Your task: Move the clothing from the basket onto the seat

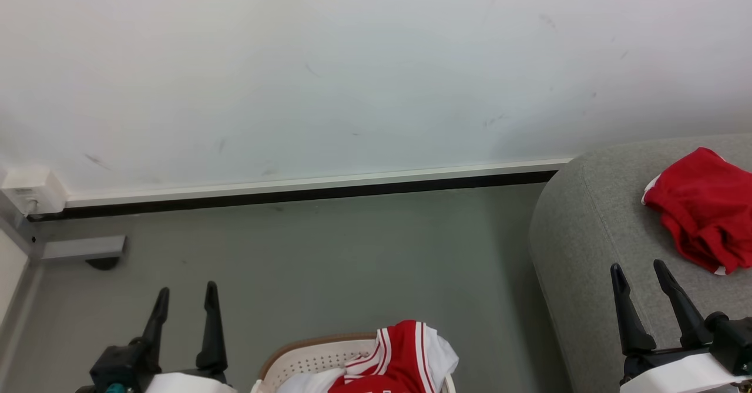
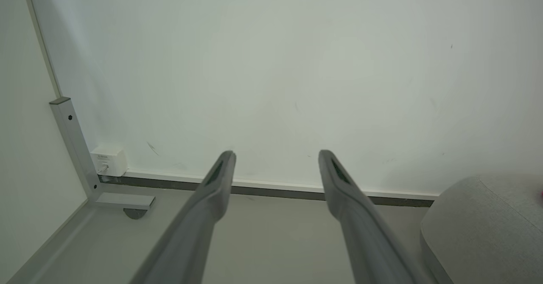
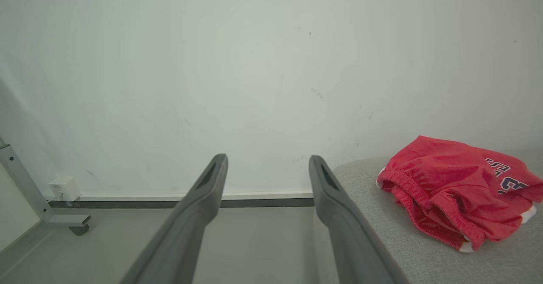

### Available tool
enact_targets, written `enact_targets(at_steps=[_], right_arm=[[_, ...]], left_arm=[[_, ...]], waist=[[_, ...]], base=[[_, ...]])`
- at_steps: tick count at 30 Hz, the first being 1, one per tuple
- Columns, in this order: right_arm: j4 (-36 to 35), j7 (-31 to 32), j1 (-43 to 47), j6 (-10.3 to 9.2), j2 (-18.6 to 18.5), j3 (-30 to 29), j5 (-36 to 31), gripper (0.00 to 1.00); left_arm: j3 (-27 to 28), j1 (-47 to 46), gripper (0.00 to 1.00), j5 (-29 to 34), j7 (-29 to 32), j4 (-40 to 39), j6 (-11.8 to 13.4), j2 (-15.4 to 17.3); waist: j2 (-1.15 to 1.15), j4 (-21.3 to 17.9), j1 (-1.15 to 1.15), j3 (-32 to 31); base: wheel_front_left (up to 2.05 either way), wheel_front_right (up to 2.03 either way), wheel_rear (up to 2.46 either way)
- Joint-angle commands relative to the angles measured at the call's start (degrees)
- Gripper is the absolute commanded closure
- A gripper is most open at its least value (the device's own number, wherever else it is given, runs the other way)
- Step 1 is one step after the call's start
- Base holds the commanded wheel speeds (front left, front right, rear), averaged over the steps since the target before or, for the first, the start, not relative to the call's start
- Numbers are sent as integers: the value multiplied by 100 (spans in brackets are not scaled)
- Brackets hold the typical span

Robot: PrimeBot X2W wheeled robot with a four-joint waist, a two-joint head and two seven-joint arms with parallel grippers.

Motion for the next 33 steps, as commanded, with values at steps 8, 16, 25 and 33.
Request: enact_targets(at_steps=[8,16,25,33], right_arm=[[51,-17,-71,-15,-24,21,-48,0],[4,-17,-237,-15,-68,124,41,0],[-154,-17,-986,-15,-149,278,281,0],[-433,-17,-1421,-15,7,192,372,0]], left_arm=[[46,10,0,189,-3,85,-102,-48],[-111,-162,0,52,-3,400,-95,-62],[-501,-1023,0,-50,37,1382,-138,-62],[-786,-2147,0,72,279,2767,-305,47]], waist=[[0,-54,0,5],[0,-206,0,257],[0,-544,0,1330],[0,-855,0,2369]], base=[[0,0,0],[0,0,0],[0,0,0],[0,0,0]])
